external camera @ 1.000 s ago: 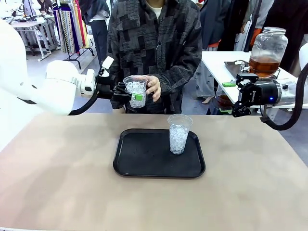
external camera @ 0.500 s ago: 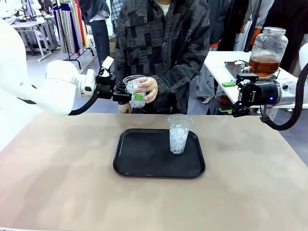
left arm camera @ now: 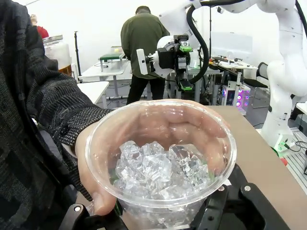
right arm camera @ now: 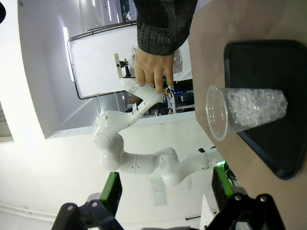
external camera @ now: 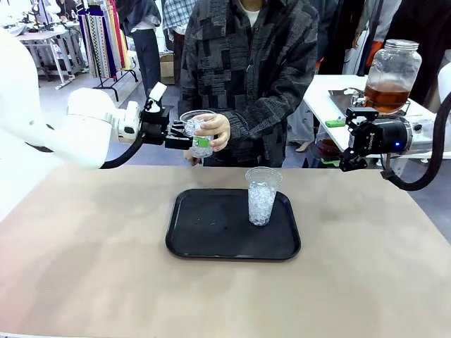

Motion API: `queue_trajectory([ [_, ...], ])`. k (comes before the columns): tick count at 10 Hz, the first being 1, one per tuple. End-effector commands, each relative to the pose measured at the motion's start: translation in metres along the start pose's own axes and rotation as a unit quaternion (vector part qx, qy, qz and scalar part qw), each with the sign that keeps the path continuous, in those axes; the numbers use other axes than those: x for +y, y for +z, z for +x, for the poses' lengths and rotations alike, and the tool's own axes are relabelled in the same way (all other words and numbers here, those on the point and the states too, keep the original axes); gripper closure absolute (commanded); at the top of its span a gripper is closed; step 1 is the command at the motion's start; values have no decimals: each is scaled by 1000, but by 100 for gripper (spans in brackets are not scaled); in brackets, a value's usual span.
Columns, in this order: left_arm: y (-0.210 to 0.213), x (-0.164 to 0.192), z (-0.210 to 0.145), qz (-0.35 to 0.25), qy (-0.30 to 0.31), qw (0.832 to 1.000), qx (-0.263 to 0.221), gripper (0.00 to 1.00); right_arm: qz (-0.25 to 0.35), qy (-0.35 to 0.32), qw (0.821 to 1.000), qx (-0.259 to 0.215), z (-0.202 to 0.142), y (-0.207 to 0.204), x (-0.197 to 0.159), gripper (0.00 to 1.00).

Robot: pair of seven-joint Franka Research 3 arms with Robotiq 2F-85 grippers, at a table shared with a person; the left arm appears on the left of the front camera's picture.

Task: Pour the drink into the iced cup.
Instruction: Open the gripper to release the iced cup you were holding.

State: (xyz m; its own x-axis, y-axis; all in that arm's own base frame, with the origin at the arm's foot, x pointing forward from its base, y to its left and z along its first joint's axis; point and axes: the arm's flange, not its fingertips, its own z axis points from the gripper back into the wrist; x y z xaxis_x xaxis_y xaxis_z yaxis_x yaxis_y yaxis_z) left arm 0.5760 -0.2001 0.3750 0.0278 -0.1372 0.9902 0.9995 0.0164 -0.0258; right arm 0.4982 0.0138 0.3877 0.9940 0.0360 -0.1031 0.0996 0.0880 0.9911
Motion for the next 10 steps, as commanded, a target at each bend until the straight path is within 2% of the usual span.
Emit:
queue_trajectory([
  [1, -1, -2, 3, 0, -7, 1000, -2, 24, 1, 4, 1000, -1, 0, 0, 1, 0],
  [10, 0, 0, 0, 0, 0, 1000, 0, 24, 1, 4, 1000, -1, 0, 0, 1, 0],
])
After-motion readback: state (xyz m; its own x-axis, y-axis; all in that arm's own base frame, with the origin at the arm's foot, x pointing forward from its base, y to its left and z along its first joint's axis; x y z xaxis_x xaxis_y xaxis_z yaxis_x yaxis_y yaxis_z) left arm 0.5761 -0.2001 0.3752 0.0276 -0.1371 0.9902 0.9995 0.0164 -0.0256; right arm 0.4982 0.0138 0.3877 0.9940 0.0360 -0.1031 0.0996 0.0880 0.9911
